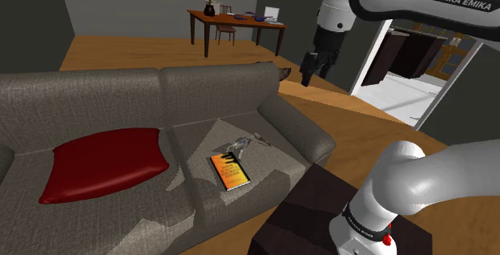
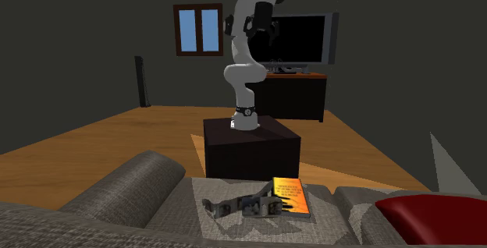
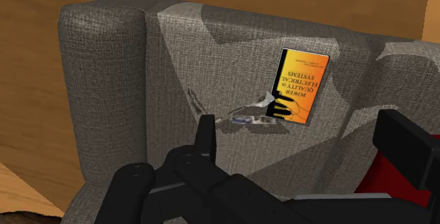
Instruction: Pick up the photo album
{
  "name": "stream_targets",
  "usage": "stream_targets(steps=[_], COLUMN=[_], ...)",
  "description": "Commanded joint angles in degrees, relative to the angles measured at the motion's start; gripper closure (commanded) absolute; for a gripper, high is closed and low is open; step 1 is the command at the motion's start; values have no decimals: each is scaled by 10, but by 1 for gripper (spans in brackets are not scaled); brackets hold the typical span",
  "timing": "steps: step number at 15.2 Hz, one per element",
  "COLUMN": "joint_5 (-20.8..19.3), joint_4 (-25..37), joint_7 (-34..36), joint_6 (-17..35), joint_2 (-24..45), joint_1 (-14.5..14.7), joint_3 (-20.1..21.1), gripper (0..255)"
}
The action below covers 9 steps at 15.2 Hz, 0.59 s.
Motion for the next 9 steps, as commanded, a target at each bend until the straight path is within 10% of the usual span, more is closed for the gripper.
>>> stream_targets(steps=[1, 9], joint_5=[0, 24], joint_4=[0, -77], joint_7=[0, 55], joint_6=[0, 162], joint_2=[0, 76], joint_1=[0, -30], joint_3=[0, -32], gripper=[0, 0])
